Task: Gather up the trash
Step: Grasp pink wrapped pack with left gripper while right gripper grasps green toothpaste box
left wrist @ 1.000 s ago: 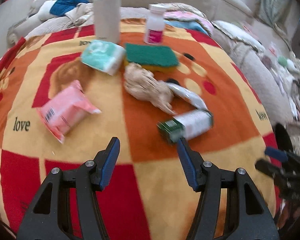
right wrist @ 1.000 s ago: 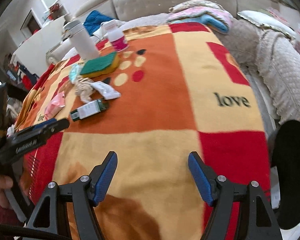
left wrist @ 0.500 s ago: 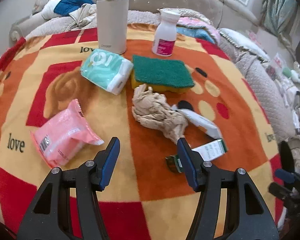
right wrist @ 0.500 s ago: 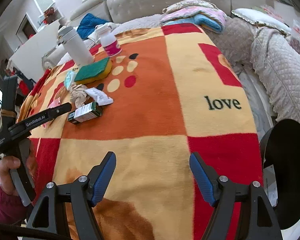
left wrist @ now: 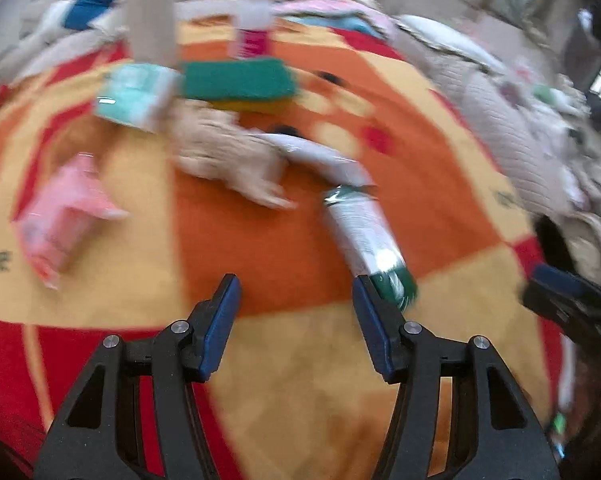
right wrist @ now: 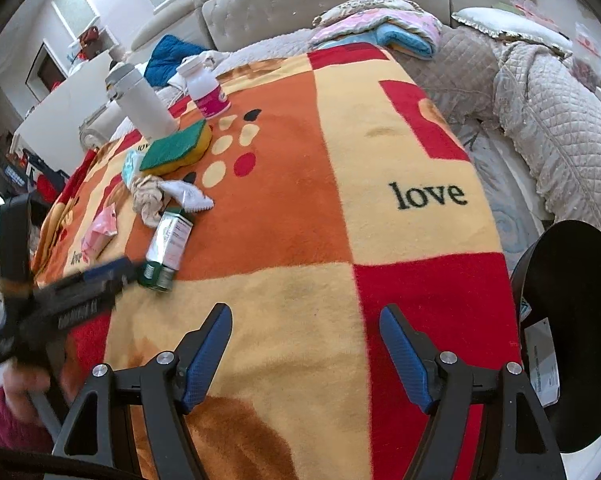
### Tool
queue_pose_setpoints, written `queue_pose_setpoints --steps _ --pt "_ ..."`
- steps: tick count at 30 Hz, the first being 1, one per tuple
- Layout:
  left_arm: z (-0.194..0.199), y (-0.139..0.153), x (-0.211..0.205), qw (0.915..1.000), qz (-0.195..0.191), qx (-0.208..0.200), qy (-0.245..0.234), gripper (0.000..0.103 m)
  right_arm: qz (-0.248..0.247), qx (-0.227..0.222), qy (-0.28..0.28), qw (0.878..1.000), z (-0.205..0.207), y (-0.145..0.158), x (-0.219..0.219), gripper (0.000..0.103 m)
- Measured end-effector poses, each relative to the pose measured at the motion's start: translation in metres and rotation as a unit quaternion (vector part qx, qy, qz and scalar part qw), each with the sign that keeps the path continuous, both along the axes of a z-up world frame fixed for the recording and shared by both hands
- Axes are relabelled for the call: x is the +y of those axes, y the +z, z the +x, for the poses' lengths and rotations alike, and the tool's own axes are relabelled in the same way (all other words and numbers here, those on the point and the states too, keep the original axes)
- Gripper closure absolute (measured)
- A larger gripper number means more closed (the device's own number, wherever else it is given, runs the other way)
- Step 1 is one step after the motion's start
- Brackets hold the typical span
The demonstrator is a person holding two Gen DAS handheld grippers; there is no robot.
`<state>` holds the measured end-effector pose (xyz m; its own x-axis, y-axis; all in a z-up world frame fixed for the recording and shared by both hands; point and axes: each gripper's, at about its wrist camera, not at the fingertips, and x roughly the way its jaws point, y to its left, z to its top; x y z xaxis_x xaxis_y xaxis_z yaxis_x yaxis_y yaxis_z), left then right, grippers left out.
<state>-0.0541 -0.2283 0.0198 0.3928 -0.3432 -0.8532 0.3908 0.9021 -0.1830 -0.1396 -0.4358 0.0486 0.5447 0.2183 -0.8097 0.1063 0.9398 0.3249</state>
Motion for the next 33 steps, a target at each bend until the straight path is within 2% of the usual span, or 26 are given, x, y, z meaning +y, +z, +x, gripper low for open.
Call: queue_pose_setpoints --steps 3,8,12,17,21,26,30,33 --pt "-0.011 0.006 -0.006 0.9996 -0.021 0.000 -0.021 0.047 0.015 -0.005 0.001 1.000 0.001 0.004 0.004 0.028" --pt "-0.018 0.027 0.024 0.9991 -0.039 -0.014 -0.003 0.047 0.018 -0.014 0.042 0.999 0.011 0.006 0.035 0.028" --pt "-0.008 0.041 0.063 0.9984 -0.018 -0.048 0.024 0.045 -0.005 -0.029 0.105 0.994 0.031 0.006 0.081 0.028" --pt "0.014 0.042 0.118 0.9946 0.029 -0.082 0.057 0.044 -0.050 -0.028 0.144 0.988 0.062 -0.001 0.116 0.029" --pt "0.042 0.033 0.151 0.9941 0.032 -0.079 0.067 0.032 -0.060 -0.015 0.149 0.987 0.079 -0.012 0.123 0.029" --pt "0.067 0.011 0.152 0.9981 0.036 -0.044 0.024 0.032 -0.084 -0.019 0.159 0.984 0.085 -0.017 0.130 0.029" --pt "0.072 0.002 0.141 0.9959 0.073 -0.053 -0.008 0.031 -0.101 -0.024 0.167 0.981 0.088 -0.019 0.136 0.029" --pt "0.076 0.001 0.135 0.9961 0.069 -0.054 -0.012 0.031 -0.112 -0.029 0.167 0.979 0.088 -0.019 0.139 0.031"
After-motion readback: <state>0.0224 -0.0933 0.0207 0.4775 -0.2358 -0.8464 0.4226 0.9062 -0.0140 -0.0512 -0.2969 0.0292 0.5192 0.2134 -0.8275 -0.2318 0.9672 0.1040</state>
